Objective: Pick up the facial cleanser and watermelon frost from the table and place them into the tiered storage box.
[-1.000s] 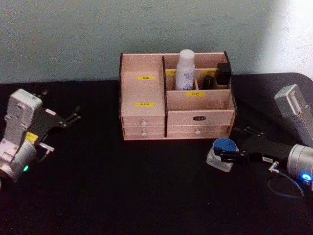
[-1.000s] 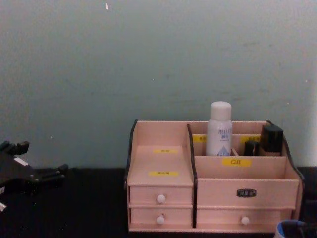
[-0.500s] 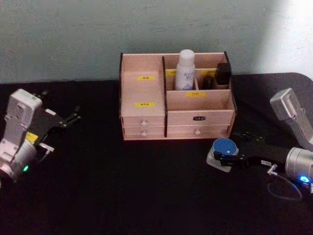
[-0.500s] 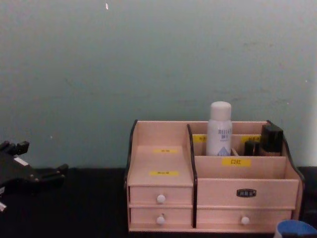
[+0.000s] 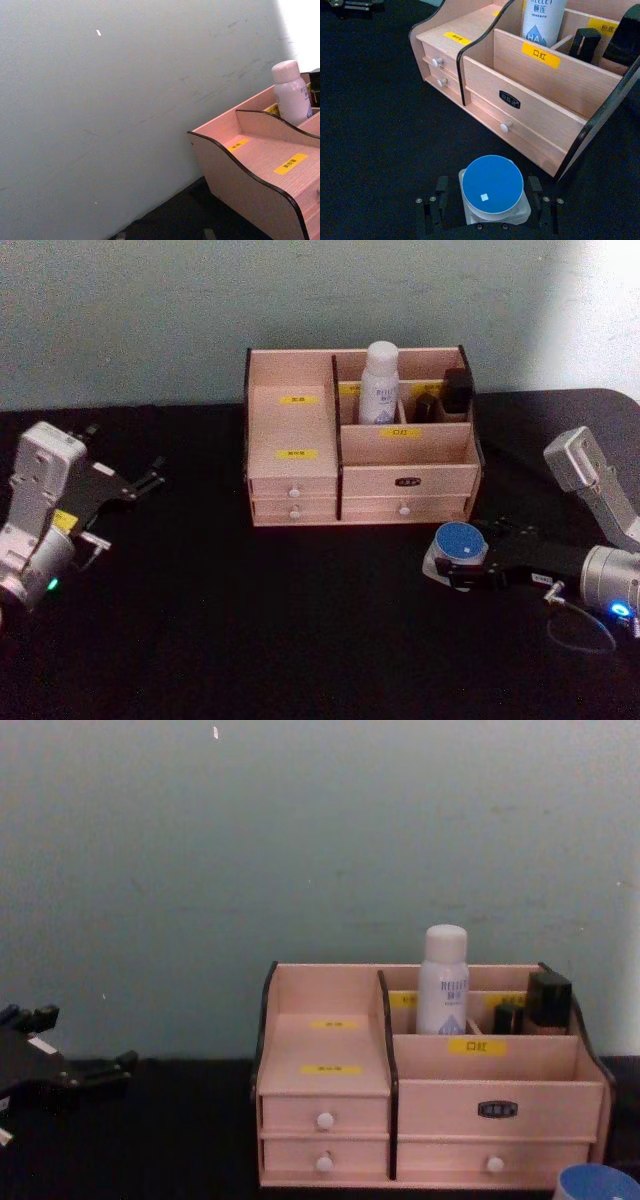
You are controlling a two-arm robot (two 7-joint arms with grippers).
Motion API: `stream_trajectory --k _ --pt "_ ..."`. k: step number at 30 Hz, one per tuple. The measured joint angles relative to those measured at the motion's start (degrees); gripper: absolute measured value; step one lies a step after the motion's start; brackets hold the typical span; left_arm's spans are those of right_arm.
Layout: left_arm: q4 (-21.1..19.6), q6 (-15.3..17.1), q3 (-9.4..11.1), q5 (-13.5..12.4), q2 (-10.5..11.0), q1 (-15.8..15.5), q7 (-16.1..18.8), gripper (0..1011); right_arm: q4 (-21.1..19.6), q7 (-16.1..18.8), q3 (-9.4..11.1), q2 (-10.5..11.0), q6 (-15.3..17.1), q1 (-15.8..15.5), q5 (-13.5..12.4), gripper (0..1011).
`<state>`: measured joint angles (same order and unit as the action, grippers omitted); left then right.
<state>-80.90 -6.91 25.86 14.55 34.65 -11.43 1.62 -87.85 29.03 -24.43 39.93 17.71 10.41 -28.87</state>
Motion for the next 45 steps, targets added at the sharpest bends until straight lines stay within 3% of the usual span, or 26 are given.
stream_trajectory --k 20,27,33,45 --pt "0.0 0.0 0.0 0.0 0.0 0.0 0.0 1001 0.1 -0.1 -0.1 0.0 0.2 0.0 0.1 1000" --pt "0.0 0.0 0.0 0.0 0.0 0.0 0.0 1001 0.1 -0.1 -0.1 0.0 0.2 -0.1 0.1 881" --pt "0.0 0.0 0.0 0.0 0.0 0.0 0.0 1001 0.1 -0.1 -0.1 0.0 0.1 -0.1 0.1 720" --pt "0.0 0.0 0.0 0.0 0.0 0.0 0.0 1001 0.1 -0.1 -0.1 0.0 0.1 -0.1 0.0 706"
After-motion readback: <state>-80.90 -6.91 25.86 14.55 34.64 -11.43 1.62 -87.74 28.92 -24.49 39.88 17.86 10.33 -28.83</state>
